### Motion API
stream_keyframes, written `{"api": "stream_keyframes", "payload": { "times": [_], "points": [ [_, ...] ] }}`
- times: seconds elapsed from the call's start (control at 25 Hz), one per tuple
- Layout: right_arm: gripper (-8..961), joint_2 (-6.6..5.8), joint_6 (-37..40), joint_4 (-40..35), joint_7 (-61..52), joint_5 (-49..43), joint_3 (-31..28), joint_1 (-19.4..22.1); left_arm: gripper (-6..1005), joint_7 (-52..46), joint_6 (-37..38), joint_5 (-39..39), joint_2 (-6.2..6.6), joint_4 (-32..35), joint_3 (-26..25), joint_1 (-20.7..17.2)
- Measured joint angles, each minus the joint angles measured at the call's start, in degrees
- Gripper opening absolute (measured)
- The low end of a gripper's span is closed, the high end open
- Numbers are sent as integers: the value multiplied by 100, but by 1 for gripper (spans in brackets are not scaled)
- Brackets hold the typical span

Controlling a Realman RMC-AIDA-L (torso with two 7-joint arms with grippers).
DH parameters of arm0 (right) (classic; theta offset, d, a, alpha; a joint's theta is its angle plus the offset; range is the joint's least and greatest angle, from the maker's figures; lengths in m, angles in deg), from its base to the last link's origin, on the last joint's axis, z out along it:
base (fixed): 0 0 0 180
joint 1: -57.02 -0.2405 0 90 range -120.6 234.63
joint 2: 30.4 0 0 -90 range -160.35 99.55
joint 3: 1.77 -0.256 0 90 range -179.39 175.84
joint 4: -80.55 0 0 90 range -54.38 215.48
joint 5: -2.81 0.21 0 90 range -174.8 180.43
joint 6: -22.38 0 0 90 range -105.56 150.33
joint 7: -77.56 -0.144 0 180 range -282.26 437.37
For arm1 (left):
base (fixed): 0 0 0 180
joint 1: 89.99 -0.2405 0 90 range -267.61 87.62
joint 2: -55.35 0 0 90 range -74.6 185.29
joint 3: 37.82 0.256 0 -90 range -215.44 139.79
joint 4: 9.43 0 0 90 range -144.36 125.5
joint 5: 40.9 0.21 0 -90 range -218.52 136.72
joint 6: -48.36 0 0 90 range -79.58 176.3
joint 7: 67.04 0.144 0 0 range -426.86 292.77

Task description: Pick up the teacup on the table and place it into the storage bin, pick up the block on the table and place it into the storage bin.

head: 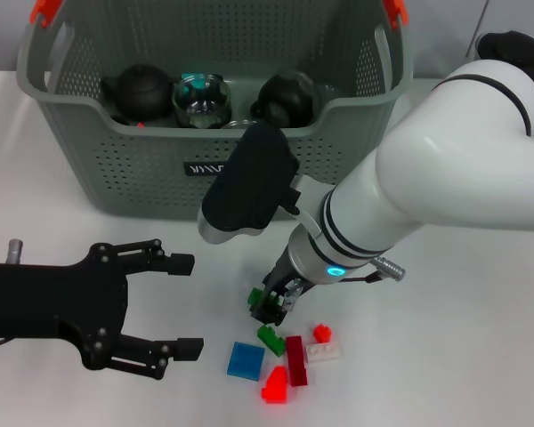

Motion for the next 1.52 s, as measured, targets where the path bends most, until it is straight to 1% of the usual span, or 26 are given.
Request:
{"api": "stream_keyframes", "payload": {
  "times": [0.44,0.56,0.76,1.52],
  "points": [
    [408,2,8,45,81,12,0,-31,942,0,-57,0,6,-35,-9,29],
    [367,2,8,50,82,18,0,-31,942,0,-60,-1,6,-41,-9,30],
    [246,3,10,115,88,23,0,-48,942,0,-60,-1,6,-44,-9,28],
    [210,-7,118,185,227,208,-29,-93,941,0,-69,-2,6,-44,-9,26]
  ]
}}
